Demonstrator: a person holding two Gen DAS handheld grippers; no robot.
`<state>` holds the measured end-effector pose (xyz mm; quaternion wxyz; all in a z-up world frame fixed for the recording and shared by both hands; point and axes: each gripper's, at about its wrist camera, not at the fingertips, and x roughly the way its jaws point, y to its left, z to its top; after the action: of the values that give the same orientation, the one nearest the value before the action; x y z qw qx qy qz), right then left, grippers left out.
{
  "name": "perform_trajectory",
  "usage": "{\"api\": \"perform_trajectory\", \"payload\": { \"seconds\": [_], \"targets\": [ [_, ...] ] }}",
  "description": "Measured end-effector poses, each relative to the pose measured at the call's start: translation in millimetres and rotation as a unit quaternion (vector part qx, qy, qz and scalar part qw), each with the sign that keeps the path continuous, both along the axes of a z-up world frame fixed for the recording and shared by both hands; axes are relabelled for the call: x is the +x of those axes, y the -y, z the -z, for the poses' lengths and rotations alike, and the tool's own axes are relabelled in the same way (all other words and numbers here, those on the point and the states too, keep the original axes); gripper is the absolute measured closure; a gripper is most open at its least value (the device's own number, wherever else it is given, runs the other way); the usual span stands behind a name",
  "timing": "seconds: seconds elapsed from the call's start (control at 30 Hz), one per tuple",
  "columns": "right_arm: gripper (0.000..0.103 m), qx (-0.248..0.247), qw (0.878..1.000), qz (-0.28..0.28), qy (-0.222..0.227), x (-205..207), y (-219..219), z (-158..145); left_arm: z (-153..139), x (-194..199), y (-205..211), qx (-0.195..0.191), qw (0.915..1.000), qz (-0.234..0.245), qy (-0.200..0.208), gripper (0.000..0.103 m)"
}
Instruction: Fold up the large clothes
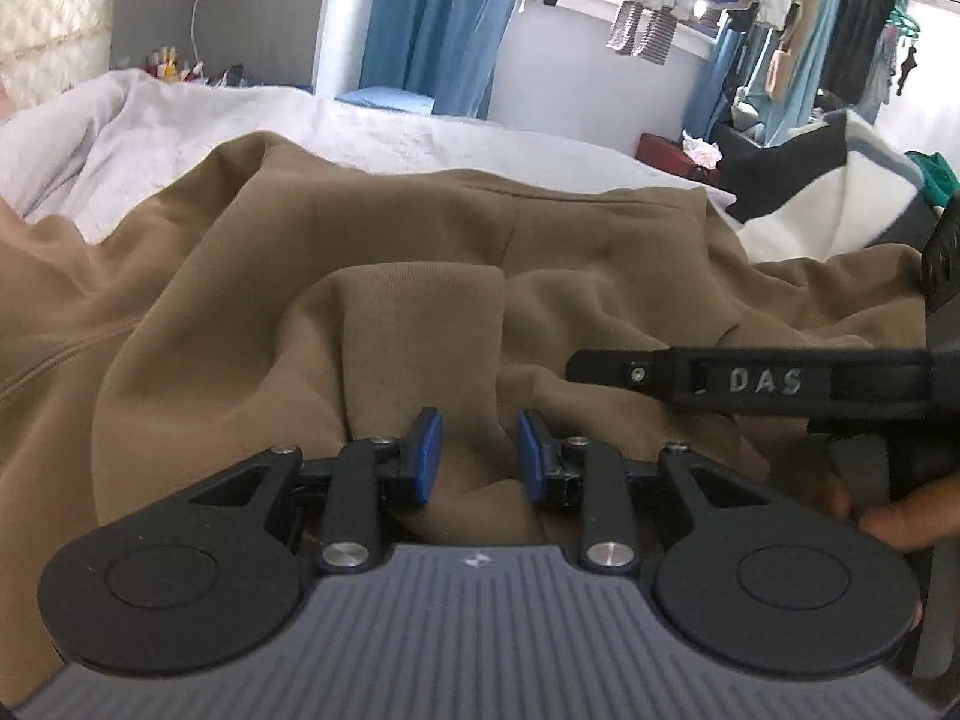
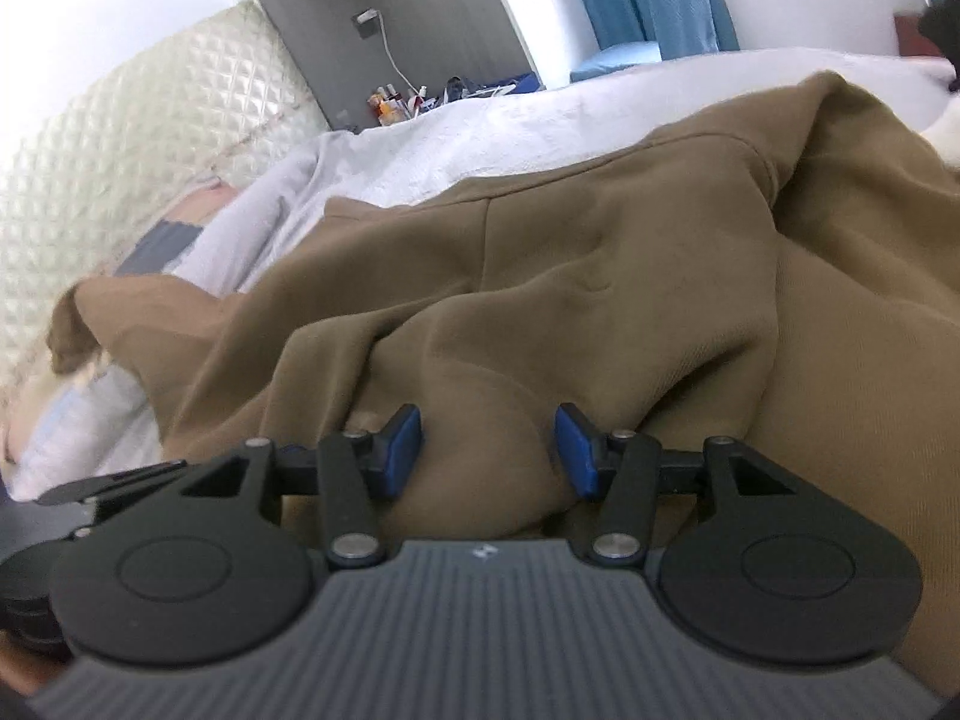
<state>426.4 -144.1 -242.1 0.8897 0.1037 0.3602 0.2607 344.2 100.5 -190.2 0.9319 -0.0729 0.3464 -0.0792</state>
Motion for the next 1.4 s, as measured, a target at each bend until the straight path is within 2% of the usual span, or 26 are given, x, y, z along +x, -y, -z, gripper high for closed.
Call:
{"api": "perform_trajectory", "payload": {
  "seconds": [0.23,0.3,0.4,0.6,0.73,0.8,0.87,0.93,1.0,1.1,1.23,1.4],
  "targets": [
    [0.051,-0.012,1.0,-0.002,0.001,-2.4,-0.1,-10.4,10.7,2.5,-12.7,-0.017,0.9993,0.027,0.022,0.069],
    [0.051,-0.005,1.0,0.003,-0.007,-4.9,11.6,-25.5,9.0,-1.8,-13.3,-0.021,0.9991,0.025,0.026,0.069],
    [0.051,-0.015,1.0,0.02,0.017,-21.1,35.7,-54.7,0.3,-8.8,-12.9,-0.026,0.9992,0.007,0.029,0.068],
    [0.051,-0.043,0.995,0.055,0.071,-59.7,122.6,-115.8,-22.9,-33.7,-4.4,-0.004,0.9992,-0.011,0.039,0.05],
    [0.05,-0.05,0.99,0.111,0.074,-75.9,202.5,-137.4,-36.1,-53.4,3.4,0.017,0.9986,-0.02,0.047,0.047],
    [0.05,-0.066,0.984,0.15,0.073,-83.3,250.0,-141.5,-38.9,-64.5,1.7,0.01,0.9982,-0.032,0.049,0.043],
    [0.049,-0.082,0.976,0.19,0.06,-86.8,291.7,-138.5,-40.3,-72.1,-1.0,-0.004,0.9979,-0.048,0.042,0.042],
    [0.03,-0.094,0.969,0.222,0.047,-87.4,327.5,-130.0,-42.2,-76.7,-2.8,-0.012,0.9975,-0.058,0.039,0.042],
    [0.024,-0.119,0.961,0.247,0.026,-83.1,360.4,-113.1,-45.5,-80.6,-1.5,-0.008,0.9969,-0.067,0.04,0.042],
    [0.023,-0.149,0.955,0.257,-0.017,-68.3,385.0,-85.8,-50.8,-87.9,1.2,-0.008,0.9956,-0.083,0.044,0.042],
    [0.024,-0.197,0.948,0.251,-0.004,-56.8,394.4,-61.0,-58.6,-102.5,2.4,-0.016,0.9927,-0.11,0.049,0.042],
    [0.024,-0.234,0.951,0.202,-0.016,-34.5,391.5,-27.5,-58.5,-109.9,0.4,-0.034,0.9902,-0.13,0.036,0.042]
  ]
}}
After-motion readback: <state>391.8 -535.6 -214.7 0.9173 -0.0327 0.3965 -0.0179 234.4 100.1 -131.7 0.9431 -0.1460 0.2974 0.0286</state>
